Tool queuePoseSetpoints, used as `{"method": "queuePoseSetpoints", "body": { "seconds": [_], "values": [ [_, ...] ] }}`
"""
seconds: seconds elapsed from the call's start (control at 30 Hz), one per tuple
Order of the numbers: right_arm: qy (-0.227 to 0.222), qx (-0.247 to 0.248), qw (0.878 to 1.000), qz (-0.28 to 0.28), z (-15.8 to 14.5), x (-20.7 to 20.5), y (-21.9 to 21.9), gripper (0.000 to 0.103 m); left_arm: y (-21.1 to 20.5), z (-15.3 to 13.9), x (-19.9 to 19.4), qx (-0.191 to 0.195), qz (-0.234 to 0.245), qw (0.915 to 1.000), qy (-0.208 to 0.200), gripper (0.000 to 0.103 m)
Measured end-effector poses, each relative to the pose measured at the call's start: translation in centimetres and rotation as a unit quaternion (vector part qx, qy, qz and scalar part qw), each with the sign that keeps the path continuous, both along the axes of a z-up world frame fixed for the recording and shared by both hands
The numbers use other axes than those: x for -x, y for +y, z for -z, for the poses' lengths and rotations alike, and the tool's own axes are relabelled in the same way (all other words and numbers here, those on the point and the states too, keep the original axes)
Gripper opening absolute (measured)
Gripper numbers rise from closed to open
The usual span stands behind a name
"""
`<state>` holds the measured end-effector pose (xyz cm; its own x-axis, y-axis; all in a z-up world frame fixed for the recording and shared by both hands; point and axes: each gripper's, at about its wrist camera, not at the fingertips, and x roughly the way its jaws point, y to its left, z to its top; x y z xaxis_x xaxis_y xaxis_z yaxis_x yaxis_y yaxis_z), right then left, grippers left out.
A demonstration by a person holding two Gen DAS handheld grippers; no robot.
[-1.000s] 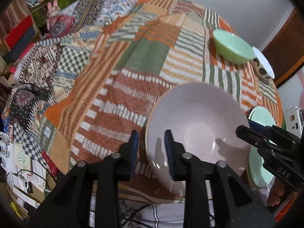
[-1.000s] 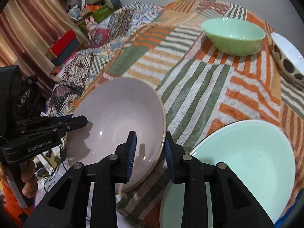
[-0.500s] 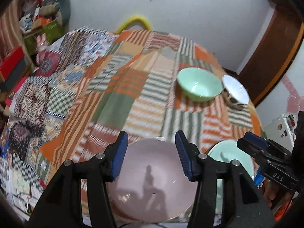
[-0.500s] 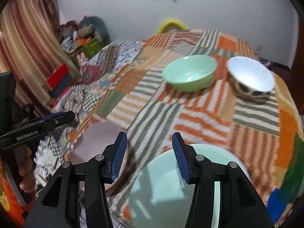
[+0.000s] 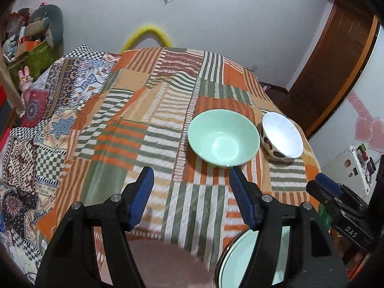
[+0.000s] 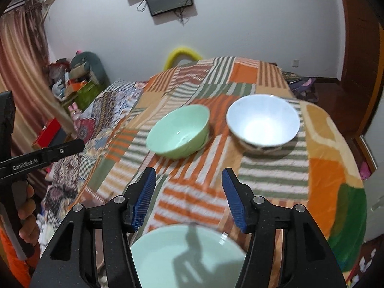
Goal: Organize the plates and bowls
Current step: 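Grasp the rim of the mint green bowl with both grippers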
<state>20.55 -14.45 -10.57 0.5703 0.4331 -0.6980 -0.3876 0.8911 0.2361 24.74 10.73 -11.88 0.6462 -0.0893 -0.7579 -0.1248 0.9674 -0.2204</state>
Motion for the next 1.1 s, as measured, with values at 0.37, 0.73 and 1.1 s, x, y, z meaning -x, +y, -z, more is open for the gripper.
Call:
{"method": "queuePoseSetpoints", "body": {
  "seconds": [0.37, 0.73, 1.1],
  "values": [
    [0.000, -0.004, 1.000, 0.004, 0.7, -4.5, 1.4, 0.054, 0.9, 2.8, -6.6, 0.021, -0.011, 0.9991, 0.035, 0.065],
    [0.041, 0.002, 0.999, -0.002, 3.6, -8.5, 3.4, 0.054, 1.9, 7.8, -11.7, 0.052, -0.018, 0.9948, 0.086, 0.065],
    [0.088, 0.013, 0.996, -0.020, 6.9, -10.2, 4.8, 0.030, 1.6, 11.0, -14.0, 0.063, -0.009, 0.9919, 0.110, 0.043]
  ]
}}
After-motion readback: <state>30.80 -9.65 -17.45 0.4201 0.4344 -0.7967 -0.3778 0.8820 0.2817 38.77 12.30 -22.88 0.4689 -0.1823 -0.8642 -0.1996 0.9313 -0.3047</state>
